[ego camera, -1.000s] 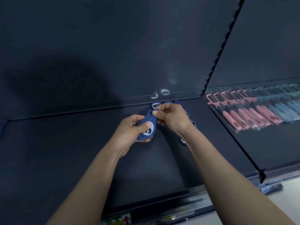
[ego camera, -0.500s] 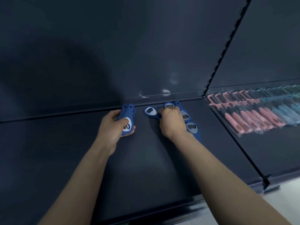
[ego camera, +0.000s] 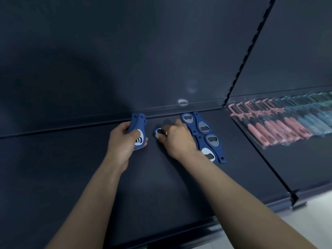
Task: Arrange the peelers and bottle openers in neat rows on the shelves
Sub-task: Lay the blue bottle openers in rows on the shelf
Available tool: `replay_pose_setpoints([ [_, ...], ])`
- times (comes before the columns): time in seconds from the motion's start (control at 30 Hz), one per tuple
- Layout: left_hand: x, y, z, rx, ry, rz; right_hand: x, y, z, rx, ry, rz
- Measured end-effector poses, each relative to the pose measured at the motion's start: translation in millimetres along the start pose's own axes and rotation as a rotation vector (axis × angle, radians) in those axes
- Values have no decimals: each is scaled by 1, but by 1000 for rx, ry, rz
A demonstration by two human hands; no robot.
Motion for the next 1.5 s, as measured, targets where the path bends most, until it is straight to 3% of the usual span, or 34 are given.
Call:
replay_pose_setpoints([
  [0.73,0,15,15,-50,-74,43,47,-18,-22,224,66,-75],
  [1.03,-3,21,29,-70,-39,20,73,-17,-55,400,-176,60],
  [1.1,-6,24,35,-76,-24,-12,79,-11,-60,378,-266,109],
  [1.3,-6,43,60,-128,32,-54,66,9,-45,98,-727,294],
  [1.5,-3,65,74,-243,47,-50,65,19,-46,1,-893,402],
])
Point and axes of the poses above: each hand's wrist, its own y-axis away from the middle knuckle, its own z-axis out of the palm, x = y × z, the point moved 9 cm from there along -y, towards the middle knuckle, and after that the axes turned 14 degrees about x, right-handed, at the moved point
